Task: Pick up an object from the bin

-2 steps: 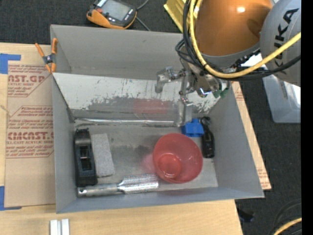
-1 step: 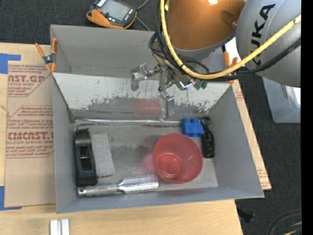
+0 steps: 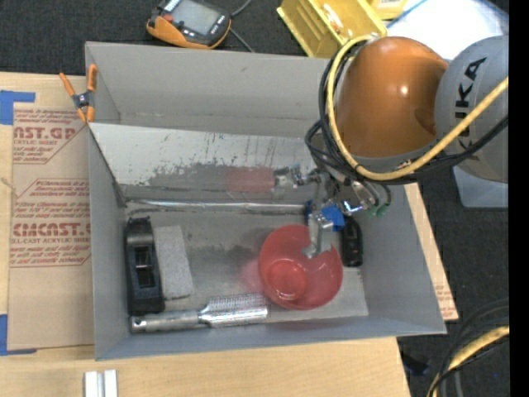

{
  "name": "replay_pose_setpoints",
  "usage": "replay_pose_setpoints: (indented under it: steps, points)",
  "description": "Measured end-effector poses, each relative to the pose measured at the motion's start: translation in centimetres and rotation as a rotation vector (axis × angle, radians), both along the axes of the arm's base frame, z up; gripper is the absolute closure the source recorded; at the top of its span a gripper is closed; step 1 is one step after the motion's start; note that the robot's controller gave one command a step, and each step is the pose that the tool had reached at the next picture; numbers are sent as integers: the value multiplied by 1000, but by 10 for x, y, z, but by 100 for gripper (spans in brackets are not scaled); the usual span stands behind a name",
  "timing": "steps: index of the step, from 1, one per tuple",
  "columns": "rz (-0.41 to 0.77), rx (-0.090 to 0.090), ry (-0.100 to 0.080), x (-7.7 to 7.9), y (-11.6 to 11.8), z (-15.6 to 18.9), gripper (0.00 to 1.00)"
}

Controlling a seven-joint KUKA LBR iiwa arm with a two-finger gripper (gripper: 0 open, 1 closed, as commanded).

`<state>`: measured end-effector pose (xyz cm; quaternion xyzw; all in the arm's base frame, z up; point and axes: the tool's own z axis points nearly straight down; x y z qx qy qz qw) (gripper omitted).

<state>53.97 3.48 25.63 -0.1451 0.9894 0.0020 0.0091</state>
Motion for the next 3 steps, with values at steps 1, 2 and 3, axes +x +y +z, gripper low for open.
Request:
replay_pose_setpoints:
  steps: [1,2,3]
  points:
    - [102,6,-22,-30,72,58,0]
    - [-199,4,-1,-9,24,25,0]
    - [-148,16,-25,-7,92,22,0]
